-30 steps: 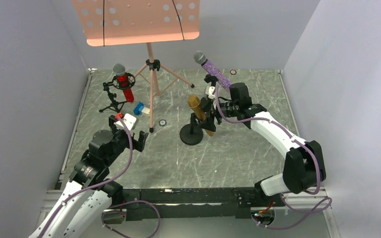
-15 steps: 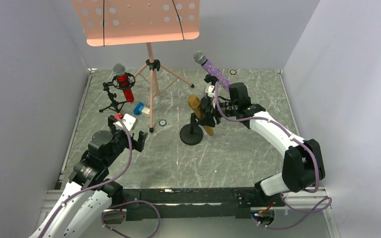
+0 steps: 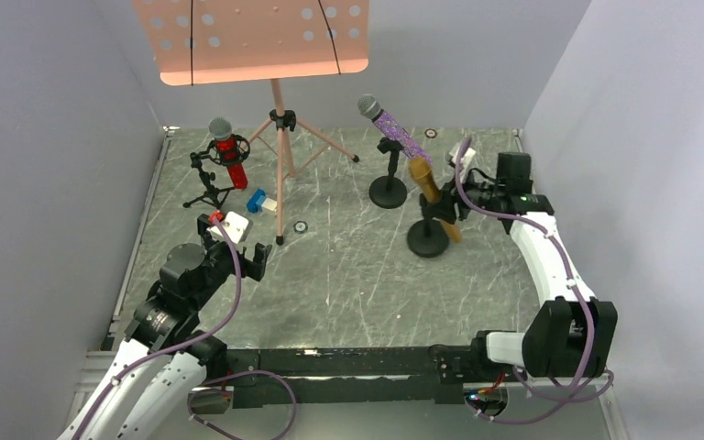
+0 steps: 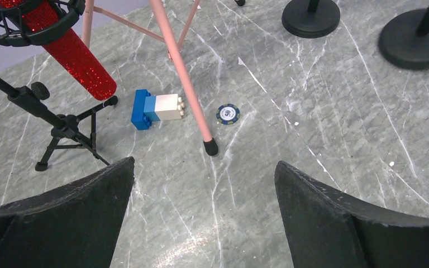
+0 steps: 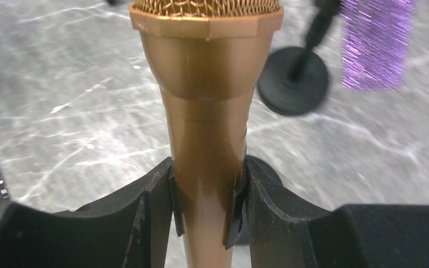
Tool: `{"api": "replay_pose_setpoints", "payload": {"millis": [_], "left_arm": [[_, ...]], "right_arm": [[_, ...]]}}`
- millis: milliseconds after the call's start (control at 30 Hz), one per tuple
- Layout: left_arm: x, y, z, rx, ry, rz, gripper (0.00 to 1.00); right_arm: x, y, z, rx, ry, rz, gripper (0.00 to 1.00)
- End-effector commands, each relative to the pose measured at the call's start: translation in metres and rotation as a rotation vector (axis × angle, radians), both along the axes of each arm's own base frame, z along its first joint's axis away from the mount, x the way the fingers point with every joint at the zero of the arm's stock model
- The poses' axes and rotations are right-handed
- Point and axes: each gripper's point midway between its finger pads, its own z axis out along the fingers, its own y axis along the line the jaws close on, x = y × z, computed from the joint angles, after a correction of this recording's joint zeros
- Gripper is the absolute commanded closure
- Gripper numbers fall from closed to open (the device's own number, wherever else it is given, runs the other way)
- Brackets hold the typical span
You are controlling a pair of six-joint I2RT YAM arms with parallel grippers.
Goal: Attach the microphones to the stand
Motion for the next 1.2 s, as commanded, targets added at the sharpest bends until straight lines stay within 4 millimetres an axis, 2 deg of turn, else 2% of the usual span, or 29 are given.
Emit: {"api": "replay_pose_setpoints", "payload": {"millis": [0,133,300,400,433,567,700,800,833,900,967,1067,1133,1167], "left_arm": [[0.001,0.001,0.012,-0.006,-0.035,0.002,0.01],[0.001,0.001,0.011,-0.005,-0.033,0.004,0.01],[0.001,0.003,0.010,-0.001,-0.032,0.012,0.01],[0.002,0.003,0.009,0.000,-0.029,0.014,0.01],[0.002,0.003,0.008,0.002,-0.028,0.013,0.01],[0.003,0.003,0.006,0.010,-0.018,0.016,0.01],[0.004,0.004,0.004,0.016,-0.013,0.024,0.01],[0.005,0.005,0.003,0.019,-0.012,0.028,0.01],[0.005,0.005,0.003,0.020,-0.011,0.031,0.01],[0.005,0.005,0.002,0.023,-0.009,0.030,0.01],[0.006,0.005,0.001,0.025,-0.006,0.029,0.01],[0.007,0.004,0.001,0.027,-0.004,0.024,0.01],[0.007,0.003,0.000,0.027,0.001,0.020,0.01],[0.007,0.003,0.001,0.024,0.001,0.020,0.01]], "right_arm": [[0.030,-0.043,0.040,-0.027,-0.162,-0.142,0.81],[0.073,-0.093,0.053,-0.056,-0.236,-0.313,0.81],[0.121,-0.128,0.066,-0.042,-0.306,-0.398,0.81],[0.146,-0.136,0.067,-0.043,-0.325,-0.398,0.81],[0.155,-0.137,0.072,-0.033,-0.336,-0.389,0.81],[0.181,-0.133,0.070,0.024,-0.344,-0.325,0.80],[0.200,-0.130,0.063,0.059,-0.348,-0.258,0.78],[0.206,-0.129,0.056,0.069,-0.347,-0.224,0.76],[0.206,-0.130,0.051,0.075,-0.334,-0.224,0.72],[0.209,-0.135,0.047,0.077,-0.342,-0.232,0.60],[0.207,-0.141,0.041,0.081,-0.325,-0.244,0.40],[0.198,-0.148,0.043,0.086,-0.329,-0.267,0.13],[0.191,-0.152,0.046,0.073,-0.339,-0.296,0.02],[0.189,-0.154,0.050,0.066,-0.347,-0.310,0.01]]}}
